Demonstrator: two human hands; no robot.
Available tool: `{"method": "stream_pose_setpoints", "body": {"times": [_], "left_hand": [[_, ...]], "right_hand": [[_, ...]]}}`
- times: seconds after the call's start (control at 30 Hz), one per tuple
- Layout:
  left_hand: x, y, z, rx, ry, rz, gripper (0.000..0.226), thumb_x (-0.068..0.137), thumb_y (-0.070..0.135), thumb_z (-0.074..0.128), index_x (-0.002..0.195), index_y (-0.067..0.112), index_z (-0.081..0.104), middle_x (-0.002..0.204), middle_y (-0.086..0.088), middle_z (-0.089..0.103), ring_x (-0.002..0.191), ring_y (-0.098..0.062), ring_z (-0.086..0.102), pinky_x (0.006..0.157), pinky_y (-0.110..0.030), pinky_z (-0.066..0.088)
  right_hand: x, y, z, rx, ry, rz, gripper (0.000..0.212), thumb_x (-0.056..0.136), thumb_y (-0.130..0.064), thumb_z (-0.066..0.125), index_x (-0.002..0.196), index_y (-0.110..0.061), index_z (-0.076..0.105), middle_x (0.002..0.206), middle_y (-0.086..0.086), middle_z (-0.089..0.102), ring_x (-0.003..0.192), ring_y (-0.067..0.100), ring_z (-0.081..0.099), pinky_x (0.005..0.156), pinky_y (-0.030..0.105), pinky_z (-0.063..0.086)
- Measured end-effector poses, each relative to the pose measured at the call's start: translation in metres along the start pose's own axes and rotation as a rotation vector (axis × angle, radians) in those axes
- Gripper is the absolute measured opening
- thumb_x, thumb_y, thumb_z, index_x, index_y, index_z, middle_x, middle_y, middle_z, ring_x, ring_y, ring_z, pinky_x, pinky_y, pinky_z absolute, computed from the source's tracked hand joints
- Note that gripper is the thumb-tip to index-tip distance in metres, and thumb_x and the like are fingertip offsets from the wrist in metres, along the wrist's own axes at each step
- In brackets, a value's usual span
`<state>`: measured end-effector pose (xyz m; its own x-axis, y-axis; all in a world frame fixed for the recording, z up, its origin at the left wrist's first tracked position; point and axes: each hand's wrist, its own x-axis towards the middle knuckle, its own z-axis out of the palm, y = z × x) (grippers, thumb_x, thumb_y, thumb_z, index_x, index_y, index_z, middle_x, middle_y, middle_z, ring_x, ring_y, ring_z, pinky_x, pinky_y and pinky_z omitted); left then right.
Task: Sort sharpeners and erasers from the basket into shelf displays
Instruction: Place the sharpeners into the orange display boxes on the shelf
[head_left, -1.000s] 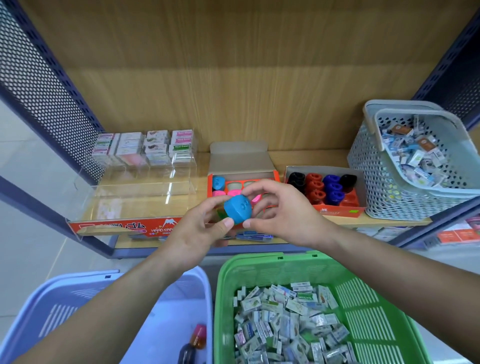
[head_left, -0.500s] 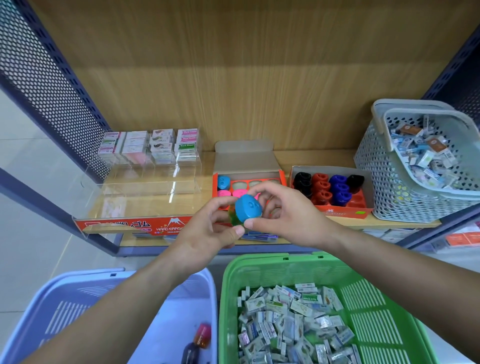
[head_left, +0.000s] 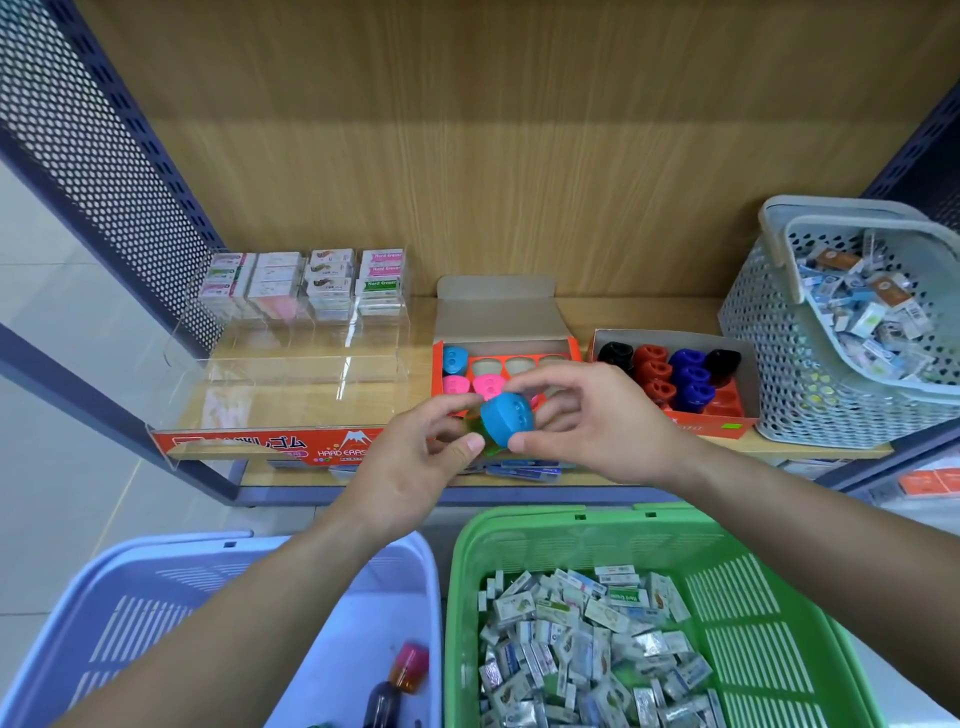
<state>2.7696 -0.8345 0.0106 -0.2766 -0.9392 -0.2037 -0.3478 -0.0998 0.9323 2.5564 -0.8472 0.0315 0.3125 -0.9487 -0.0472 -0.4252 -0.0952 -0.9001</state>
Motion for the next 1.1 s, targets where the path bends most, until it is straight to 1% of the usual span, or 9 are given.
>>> {"method": "stream_pose_setpoints", "body": {"times": [0.07,0.17,0.27,0.33,0.5,0.67,0.8,0.97,1.1], "left_hand": [[0.003,-0.004,-0.007,0.25,0.054,0.008,0.049,0.093,0.024,0.07,0.138,0.035,0.053,0.115,0.011,0.068,0.106,-0.016,0.063,0.094,-0.03,0.051],[0.006,-0.005,-0.019,0.593,0.092,0.011,0.059,0.092,0.037,0.069,0.147,0.037,0.046,0.141,0.01,0.054,0.126,-0.014,0.053,0.104,-0.031,0.043],[0.008,-0.009,-0.026,0.672,0.066,-0.003,0.056,0.093,0.041,0.066,0.145,0.034,0.047,0.146,0.007,0.051,0.129,-0.016,0.05,0.105,-0.031,0.042],[0.01,-0.013,-0.03,0.7,0.069,-0.01,0.052,0.093,0.043,0.064,0.142,0.034,0.05,0.142,0.007,0.052,0.126,-0.014,0.051,0.103,-0.03,0.042],[0.008,-0.018,-0.043,0.682,0.098,-0.053,0.047,0.093,0.042,0.065,0.137,0.032,0.054,0.138,0.008,0.053,0.12,-0.013,0.054,0.098,-0.029,0.043],[-0.001,-0.024,-0.055,0.692,0.091,-0.074,0.049,0.094,0.041,0.063,0.14,0.028,0.052,0.137,0.008,0.053,0.121,-0.015,0.053,0.101,-0.031,0.044],[-0.005,-0.025,-0.06,0.697,0.072,-0.073,0.047,0.094,0.041,0.063,0.138,0.029,0.053,0.135,0.008,0.054,0.119,-0.014,0.054,0.1,-0.031,0.045],[-0.023,-0.02,-0.066,0.708,-0.014,-0.089,0.04,0.095,0.042,0.062,0.133,0.029,0.056,0.127,0.012,0.059,0.114,-0.01,0.057,0.088,-0.02,0.04],[-0.061,-0.035,-0.076,0.699,-0.116,-0.161,0.034,0.095,0.036,0.064,0.126,0.024,0.06,0.113,0.007,0.064,0.103,-0.015,0.062,0.091,-0.029,0.049]], "right_hand": [[0.013,0.006,-0.008,-0.08,0.092,0.041,0.041,0.075,-0.02,0.088,0.11,-0.033,0.07,0.098,-0.014,0.072,0.077,0.009,0.074,0.082,0.036,0.061],[0.047,0.028,-0.016,-0.293,0.253,0.063,0.047,0.077,-0.026,0.086,0.121,-0.024,0.07,0.105,-0.008,0.071,0.079,0.005,0.07,0.083,0.02,0.056],[0.087,0.053,-0.006,-0.436,0.261,0.073,0.052,0.08,-0.026,0.083,0.128,-0.018,0.067,0.119,0.001,0.071,0.09,0.013,0.07,0.093,0.029,0.054],[0.108,0.069,0.007,-0.476,0.269,0.102,0.052,0.08,-0.026,0.082,0.128,-0.017,0.065,0.122,0.004,0.07,0.098,0.019,0.069,0.095,0.035,0.054],[0.133,0.096,0.034,-0.486,0.304,0.179,0.041,0.08,-0.025,0.082,0.117,-0.023,0.065,0.107,0.007,0.072,0.091,0.024,0.068,0.087,0.039,0.057],[0.137,0.106,0.04,-0.447,0.282,0.256,0.046,0.086,-0.03,0.077,0.13,-0.021,0.066,0.124,0.005,0.07,0.108,0.022,0.068,0.098,0.039,0.054],[0.128,0.094,0.045,-0.594,0.206,0.229,0.045,0.094,-0.036,0.066,0.136,-0.022,0.063,0.132,0.006,0.065,0.12,0.028,0.061,0.102,0.038,0.05],[0.087,0.045,0.055,-0.602,0.312,0.115,0.031,0.094,-0.03,0.065,0.123,-0.019,0.069,0.12,0.004,0.061,0.104,0.025,0.061,0.088,0.035,0.051],[0.023,0.006,0.103,-0.484,0.225,-0.03,0.019,0.087,-0.023,0.071,0.106,-0.019,0.073,0.102,-0.001,0.063,0.088,0.013,0.06,0.081,0.029,0.047]]}}
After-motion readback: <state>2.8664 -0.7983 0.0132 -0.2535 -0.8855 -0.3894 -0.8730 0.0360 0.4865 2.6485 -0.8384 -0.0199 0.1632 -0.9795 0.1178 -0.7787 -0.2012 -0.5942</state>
